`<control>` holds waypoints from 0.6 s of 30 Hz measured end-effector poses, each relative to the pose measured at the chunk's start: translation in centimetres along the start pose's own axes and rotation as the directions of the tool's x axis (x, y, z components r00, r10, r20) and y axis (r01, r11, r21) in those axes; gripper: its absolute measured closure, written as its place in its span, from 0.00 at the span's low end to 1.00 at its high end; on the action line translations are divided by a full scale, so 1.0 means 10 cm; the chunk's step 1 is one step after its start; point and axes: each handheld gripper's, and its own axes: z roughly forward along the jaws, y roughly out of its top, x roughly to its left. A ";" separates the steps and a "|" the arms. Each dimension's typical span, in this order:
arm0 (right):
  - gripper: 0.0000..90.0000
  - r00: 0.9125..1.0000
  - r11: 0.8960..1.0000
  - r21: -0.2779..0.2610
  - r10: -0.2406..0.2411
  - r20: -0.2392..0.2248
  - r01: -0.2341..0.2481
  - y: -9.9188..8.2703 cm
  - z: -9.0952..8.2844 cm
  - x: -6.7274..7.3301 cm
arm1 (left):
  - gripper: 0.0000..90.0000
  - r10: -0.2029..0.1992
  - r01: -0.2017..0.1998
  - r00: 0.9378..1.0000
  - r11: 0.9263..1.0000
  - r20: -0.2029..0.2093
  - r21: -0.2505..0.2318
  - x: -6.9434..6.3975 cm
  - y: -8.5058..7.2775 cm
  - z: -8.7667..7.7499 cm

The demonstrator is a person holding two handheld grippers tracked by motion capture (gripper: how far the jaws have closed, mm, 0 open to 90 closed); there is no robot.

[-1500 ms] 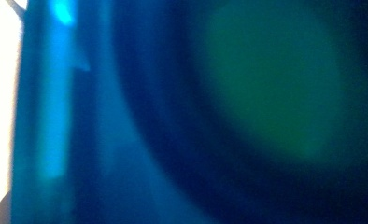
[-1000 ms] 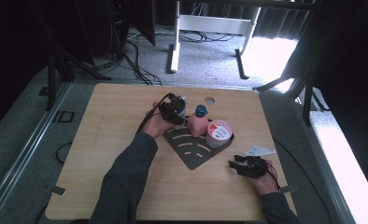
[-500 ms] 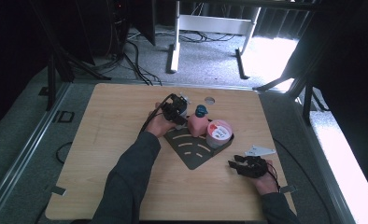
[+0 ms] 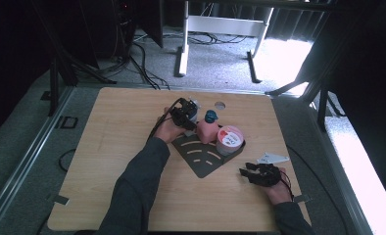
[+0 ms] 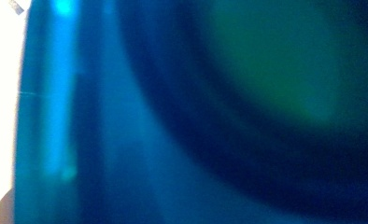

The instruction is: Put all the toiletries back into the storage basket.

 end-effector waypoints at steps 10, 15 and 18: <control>0.64 1.000 1.000 0.000 0.000 0.000 0.000 0.00 0.00 0.00 | 0.61 -0.004 0.004 1.000 1.000 0.003 -0.017 0.00 0.02 0.03; 0.64 1.000 1.000 0.000 -0.001 0.001 0.001 0.00 0.00 0.00 | 0.61 -0.012 0.012 1.000 0.999 0.006 -0.031 0.01 0.01 0.05; 0.64 1.000 1.000 0.000 -0.001 0.001 0.001 0.00 0.00 0.00 | 0.61 -0.017 0.017 1.000 0.999 0.009 -0.036 0.02 0.02 0.06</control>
